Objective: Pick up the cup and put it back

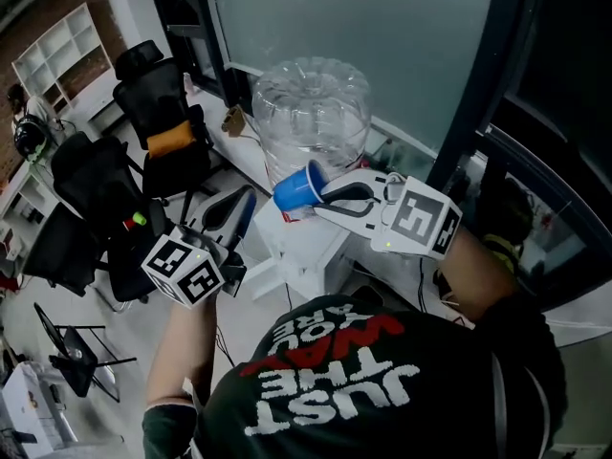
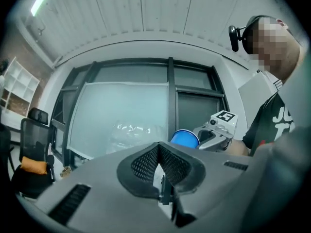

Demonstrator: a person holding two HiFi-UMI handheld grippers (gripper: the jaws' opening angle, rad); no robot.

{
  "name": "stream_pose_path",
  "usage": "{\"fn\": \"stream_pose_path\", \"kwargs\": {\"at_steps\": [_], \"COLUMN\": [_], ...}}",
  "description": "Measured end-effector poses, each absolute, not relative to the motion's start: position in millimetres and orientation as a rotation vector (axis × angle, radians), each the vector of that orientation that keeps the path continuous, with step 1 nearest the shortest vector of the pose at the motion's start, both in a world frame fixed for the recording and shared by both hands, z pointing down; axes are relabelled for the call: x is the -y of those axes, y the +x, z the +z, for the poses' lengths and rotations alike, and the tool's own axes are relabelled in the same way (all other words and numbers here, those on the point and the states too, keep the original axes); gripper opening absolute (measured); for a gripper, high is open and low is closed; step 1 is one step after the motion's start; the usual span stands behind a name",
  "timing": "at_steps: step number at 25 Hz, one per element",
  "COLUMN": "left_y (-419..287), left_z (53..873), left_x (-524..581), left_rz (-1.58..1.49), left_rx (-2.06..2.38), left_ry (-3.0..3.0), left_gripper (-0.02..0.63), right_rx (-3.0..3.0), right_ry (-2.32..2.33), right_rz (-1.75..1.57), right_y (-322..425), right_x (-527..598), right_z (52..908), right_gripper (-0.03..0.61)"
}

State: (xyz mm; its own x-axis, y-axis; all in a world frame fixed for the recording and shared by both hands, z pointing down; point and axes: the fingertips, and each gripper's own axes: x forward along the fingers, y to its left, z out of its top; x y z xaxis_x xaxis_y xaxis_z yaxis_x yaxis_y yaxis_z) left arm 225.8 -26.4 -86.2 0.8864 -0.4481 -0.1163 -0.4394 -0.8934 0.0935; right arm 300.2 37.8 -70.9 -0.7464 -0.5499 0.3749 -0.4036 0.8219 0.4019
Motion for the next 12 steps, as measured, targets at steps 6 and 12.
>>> {"fn": "stream_pose_path", "kwargs": {"at_steps": [6, 12], "left_y": [240, 249], "left_z": [-126, -142], "left_x": [24, 23], "left_rz": [-0.195, -0.187], "left_rx": [0.669, 0.667], "left_ry": [3.085, 3.118], "left_gripper": [0.008, 0.009], "right_rx": [2.533, 2.551], "right_ry": [0.779, 0.787], "right_rz": [-0.475, -0.535], "right_y": [313, 318], "right_x": [-35, -34], "right_z": [-114, -126], "right_gripper": [0.049, 0.049]}}
